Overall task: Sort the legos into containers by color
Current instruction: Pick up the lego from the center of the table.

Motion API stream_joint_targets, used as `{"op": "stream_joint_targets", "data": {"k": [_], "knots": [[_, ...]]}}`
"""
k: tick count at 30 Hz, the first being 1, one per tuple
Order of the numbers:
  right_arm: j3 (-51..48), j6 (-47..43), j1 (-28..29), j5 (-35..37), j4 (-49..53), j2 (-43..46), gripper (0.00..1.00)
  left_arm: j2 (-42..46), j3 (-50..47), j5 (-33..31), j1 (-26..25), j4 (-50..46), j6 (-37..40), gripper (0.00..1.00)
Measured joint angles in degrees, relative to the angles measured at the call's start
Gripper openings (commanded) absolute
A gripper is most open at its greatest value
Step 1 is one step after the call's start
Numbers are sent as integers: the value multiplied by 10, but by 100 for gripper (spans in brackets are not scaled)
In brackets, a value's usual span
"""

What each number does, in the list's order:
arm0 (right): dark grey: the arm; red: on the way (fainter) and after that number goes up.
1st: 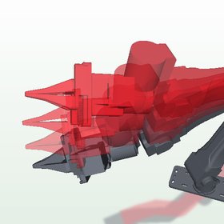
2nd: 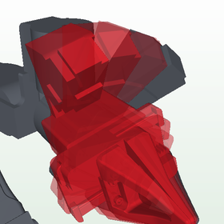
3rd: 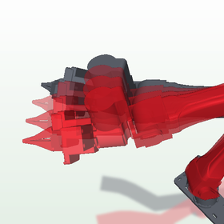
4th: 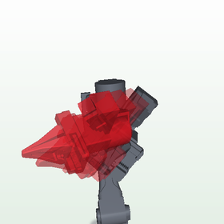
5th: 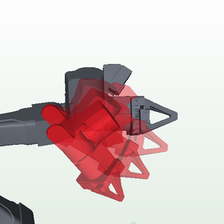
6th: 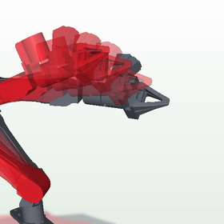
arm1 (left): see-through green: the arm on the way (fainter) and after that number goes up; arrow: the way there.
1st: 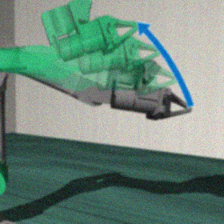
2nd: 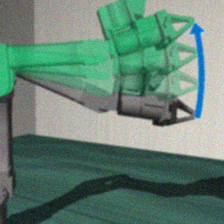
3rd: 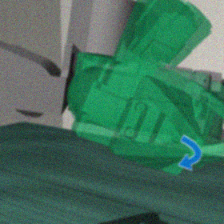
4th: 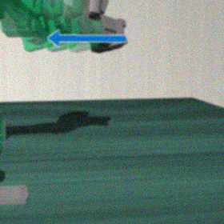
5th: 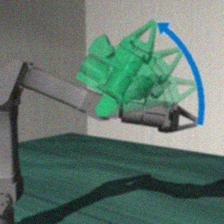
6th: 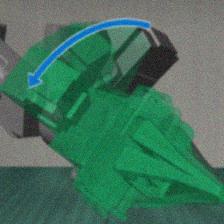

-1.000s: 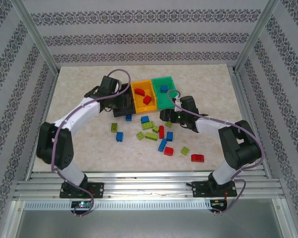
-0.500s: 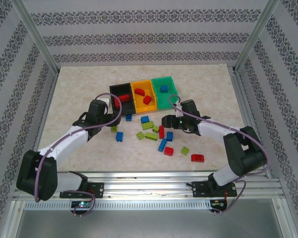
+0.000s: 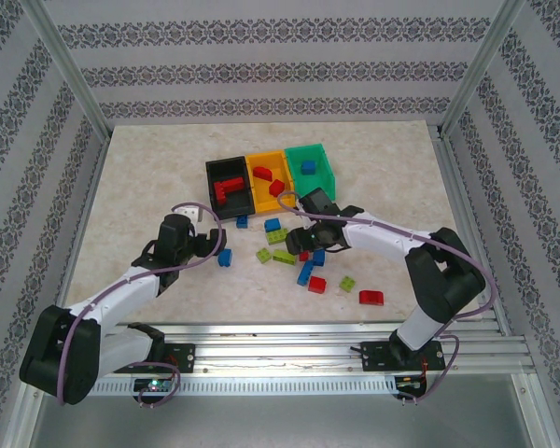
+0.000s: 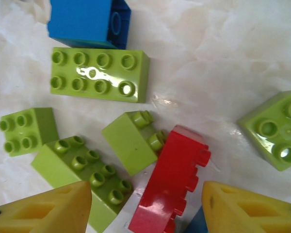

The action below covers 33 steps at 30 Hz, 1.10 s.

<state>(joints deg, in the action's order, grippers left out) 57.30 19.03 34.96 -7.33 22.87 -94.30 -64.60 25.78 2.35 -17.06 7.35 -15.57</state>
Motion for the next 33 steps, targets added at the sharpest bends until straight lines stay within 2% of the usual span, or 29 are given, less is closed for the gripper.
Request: {"op": "stream_joint_targets", "data": {"k": [9,18,25,33], "knots": [[0,5,1,24,33,-7,53,4,-6,21,1,23,-14,94],[1,12,13,28,25,-31,50,63,-19,-11,5,23,-22,94],[1,22,13,28,25,-45,26,72,-27,-21,19,23,-31,93],[1,21,13,35,35,-18,19,81,-34,-26,41,23,-50,92]]}}
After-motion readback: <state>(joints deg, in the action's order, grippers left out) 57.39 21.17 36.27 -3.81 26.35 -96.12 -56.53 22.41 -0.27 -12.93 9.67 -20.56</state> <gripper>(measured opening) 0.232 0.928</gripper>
